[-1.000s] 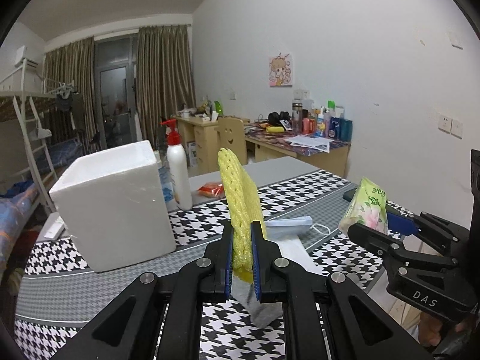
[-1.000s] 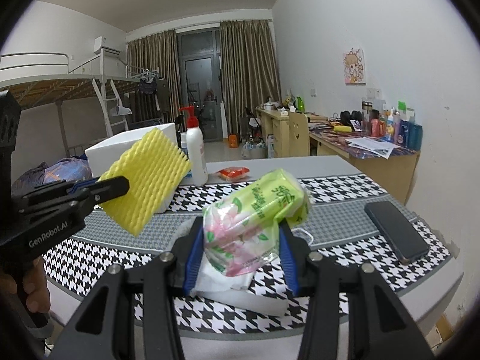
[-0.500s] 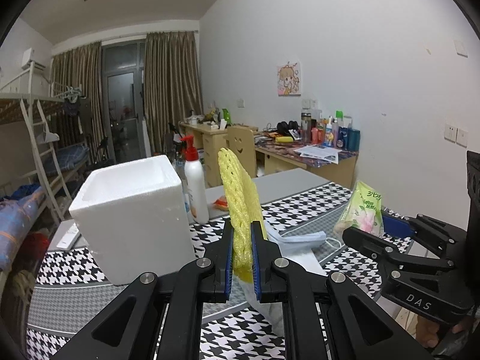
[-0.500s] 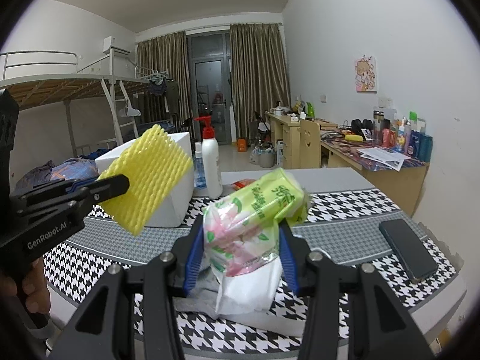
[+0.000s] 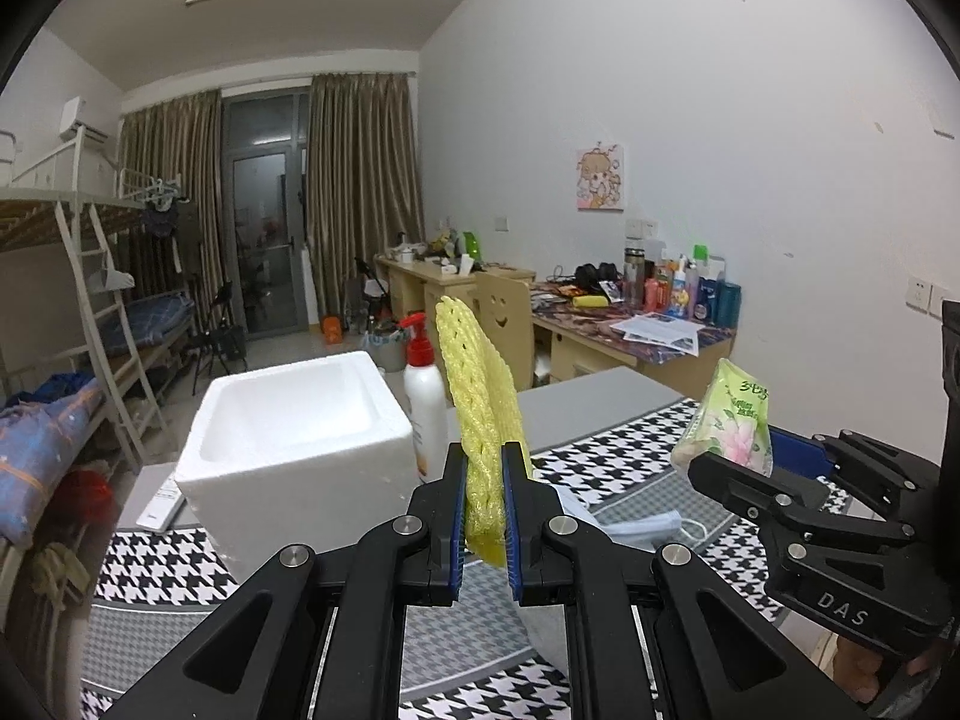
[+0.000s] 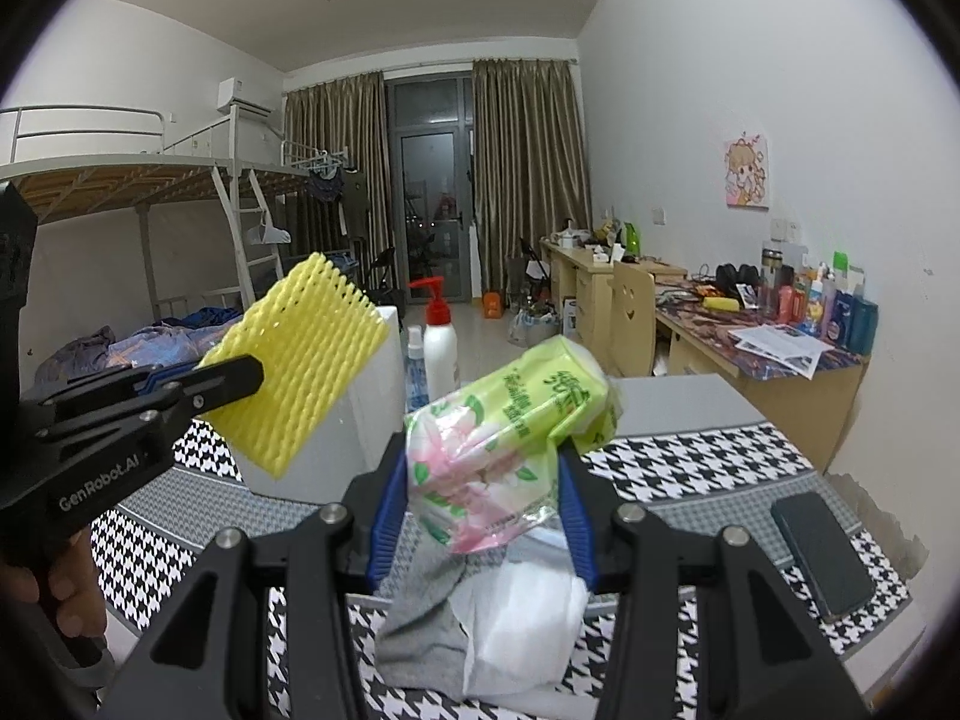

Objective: Organize soft objects
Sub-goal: 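Lift both held items and carry them over the white foam box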

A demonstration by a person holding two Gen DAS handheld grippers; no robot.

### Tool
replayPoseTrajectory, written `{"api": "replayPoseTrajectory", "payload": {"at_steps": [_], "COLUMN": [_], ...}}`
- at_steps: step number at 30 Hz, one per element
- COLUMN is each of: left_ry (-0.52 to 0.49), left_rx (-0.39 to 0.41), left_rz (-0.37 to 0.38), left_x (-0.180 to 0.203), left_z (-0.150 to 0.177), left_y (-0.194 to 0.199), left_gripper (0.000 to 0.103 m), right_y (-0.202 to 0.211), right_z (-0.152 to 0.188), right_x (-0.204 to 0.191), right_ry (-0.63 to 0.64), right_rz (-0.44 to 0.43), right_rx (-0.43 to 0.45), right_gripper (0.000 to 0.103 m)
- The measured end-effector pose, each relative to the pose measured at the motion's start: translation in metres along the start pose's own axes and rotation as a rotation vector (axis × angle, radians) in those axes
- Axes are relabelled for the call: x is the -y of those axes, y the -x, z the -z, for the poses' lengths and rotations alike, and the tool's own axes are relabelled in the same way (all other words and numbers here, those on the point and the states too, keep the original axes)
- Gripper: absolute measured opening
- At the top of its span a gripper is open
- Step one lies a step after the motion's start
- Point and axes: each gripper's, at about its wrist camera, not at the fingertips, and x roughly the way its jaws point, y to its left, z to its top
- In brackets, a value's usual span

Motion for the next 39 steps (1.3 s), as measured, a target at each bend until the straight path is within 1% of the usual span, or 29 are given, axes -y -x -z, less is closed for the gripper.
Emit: {"api": "replayPoseTrajectory", "payload": {"at_steps": [7, 13, 27, 39], "left_ry": [0.008, 0.010, 0.022, 0.050], "left_rx": [-0.003, 0.015, 0.064, 0.071], "left_rz": [-0.017, -0.027, -0.118, -0.210], "left_x": [-0.009, -0.017, -0.039, -0.064], "left_z": [-0.012, -0.022, -0.043, -0.054], "left_y": [-0.011, -0.013, -0.017, -0.032], "left_gripper": [0.011, 0.011, 0.011, 0.011], "right_y": [-0.008, -0.017, -0.031, -0.049], "right_z": [-0.011, -0.023, -0.049, -0.069], "right_x": [-0.005, -0.009, -0.024, -0.042], "right_ry": [0.011, 0.019, 0.044, 0.079], "right_rz": [-0.017, -0.021, -0.028, -0.058], "right_rx": [0.007, 0.017, 0.049, 0.071], "right_gripper": [0.051, 0.051, 0.051, 0.051]}}
